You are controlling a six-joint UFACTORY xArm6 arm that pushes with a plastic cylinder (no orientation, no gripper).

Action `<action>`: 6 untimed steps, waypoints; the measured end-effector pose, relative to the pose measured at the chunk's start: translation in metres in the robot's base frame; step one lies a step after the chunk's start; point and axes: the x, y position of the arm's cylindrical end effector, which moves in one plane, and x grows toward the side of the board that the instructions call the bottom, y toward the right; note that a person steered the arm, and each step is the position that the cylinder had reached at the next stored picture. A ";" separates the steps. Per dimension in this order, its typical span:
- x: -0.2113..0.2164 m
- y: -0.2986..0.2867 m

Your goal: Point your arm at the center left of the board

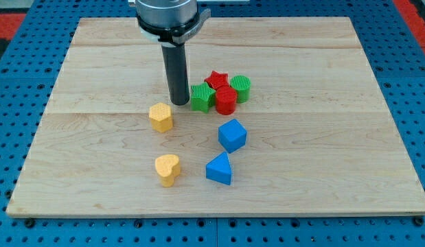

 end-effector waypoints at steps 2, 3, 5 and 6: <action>-0.035 0.007; -0.040 0.010; -0.042 -0.046; -0.039 -0.115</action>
